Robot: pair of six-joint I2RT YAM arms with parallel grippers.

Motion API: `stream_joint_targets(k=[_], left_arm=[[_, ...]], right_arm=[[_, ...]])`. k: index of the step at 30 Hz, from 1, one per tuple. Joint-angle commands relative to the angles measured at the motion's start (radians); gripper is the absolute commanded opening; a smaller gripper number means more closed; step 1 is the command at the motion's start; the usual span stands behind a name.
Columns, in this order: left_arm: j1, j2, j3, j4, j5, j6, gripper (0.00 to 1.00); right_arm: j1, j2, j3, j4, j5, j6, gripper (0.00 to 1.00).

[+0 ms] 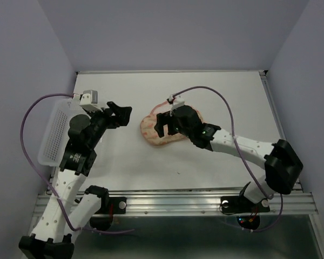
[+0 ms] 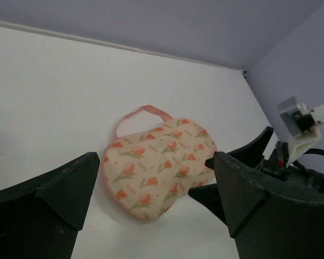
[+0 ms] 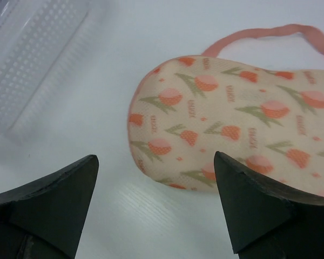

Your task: Unzip the laundry bag and remove the bra

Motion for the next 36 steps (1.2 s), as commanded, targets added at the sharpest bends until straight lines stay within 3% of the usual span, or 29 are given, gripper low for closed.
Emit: stream_joint_targets(k=[1, 4, 9, 14, 19, 24, 36], left_arm=[[-0.141, 0.171, 0.083, 0.094, -0.092, -0.072, 0.99], [-0.288, 0.320, 0.129, 0.140, -0.215, -0.098, 0.99], [-0.443, 0.561, 0.202, 0.215, -0.266, -0.133, 0.99], [-0.503, 0.800, 0.242, 0.282, -0.275, -0.158, 0.99], [-0.535, 0.986, 0.333, 0.276, -0.265, -0.144, 0.99], [-0.535, 1.031, 0.341, 0.242, -0.315, -0.126, 0.99], [-0.535, 1.047, 0.322, 0.222, -0.349, -0.106, 0.99]], right_arm=[[-0.115, -0.184, -0.155, 0.006, 0.113, 0.071, 0.92], [-0.215, -0.290, -0.317, 0.024, 0.129, 0.106, 0.87], [-0.307, -0.479, -0.543, 0.055, 0.190, 0.165, 0.79], [-0.341, -0.509, -0.655, 0.110, 0.181, 0.188, 0.70], [-0.350, -0.474, -0.774, 0.337, 0.133, 0.183, 0.59], [-0.350, -0.403, -0.876, 0.628, 0.080, 0.162, 0.50], [-0.350, -0.147, -0.821, 0.861, -0.002, 0.079, 0.58]])
